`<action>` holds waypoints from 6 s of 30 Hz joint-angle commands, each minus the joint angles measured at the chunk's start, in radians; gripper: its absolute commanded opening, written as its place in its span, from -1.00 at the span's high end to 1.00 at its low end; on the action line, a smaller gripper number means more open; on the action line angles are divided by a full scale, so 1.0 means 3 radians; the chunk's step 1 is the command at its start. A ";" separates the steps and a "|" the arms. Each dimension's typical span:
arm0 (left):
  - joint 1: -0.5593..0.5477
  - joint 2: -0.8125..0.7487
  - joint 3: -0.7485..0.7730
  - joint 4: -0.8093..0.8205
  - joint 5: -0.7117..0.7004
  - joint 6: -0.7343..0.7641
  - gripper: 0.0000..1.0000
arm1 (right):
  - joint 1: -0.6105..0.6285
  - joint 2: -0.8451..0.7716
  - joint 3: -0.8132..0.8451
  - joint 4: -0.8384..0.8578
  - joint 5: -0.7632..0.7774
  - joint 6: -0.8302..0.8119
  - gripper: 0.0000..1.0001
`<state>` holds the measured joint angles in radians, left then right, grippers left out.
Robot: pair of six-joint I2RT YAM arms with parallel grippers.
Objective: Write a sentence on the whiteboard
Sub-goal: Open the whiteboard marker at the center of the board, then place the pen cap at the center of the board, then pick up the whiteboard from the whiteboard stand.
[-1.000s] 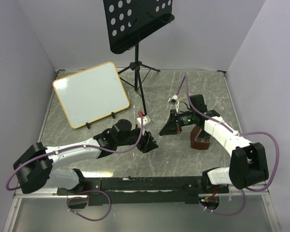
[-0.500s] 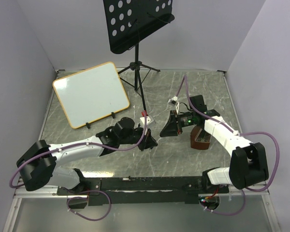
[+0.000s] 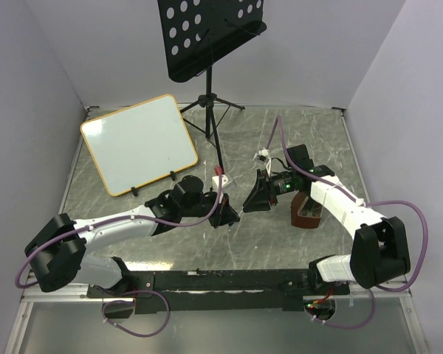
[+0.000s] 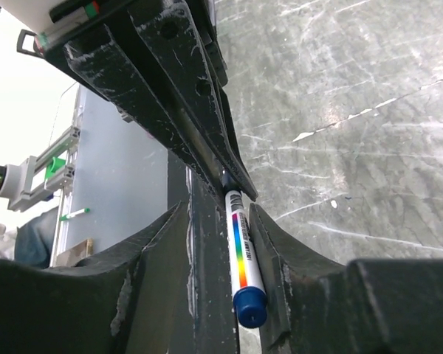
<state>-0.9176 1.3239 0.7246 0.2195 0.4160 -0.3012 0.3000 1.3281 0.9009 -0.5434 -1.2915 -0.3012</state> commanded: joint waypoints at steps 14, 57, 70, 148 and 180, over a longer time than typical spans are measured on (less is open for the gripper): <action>0.0098 -0.0291 -0.0083 0.0255 0.0055 -0.0126 -0.06 | 0.0074 -0.0009 0.0208 -0.0024 -0.0072 -0.0085 1.00; 0.0292 0.0158 0.0448 -0.0701 0.0638 0.0431 0.98 | 0.0058 0.0047 0.0259 -0.0218 -0.0133 -0.0325 0.57; 0.0359 0.0194 0.0489 -0.0701 0.0710 0.0442 0.98 | 0.0079 0.0078 0.0285 -0.0254 -0.0174 -0.0341 0.63; 0.4505 -0.1075 0.0249 -0.0828 0.0361 -0.0743 -0.93 | -0.0494 -0.0628 0.0193 0.0042 0.0209 -0.0024 1.00; 0.5155 0.1999 0.1092 0.0495 0.2678 -0.0100 -0.67 | -0.0428 -0.0536 0.0203 0.0027 -0.0011 0.0032 1.00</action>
<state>0.6250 1.9144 1.0210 0.2787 1.0859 -0.3344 0.1589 1.1675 0.9405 -0.5465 -1.2610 -0.2810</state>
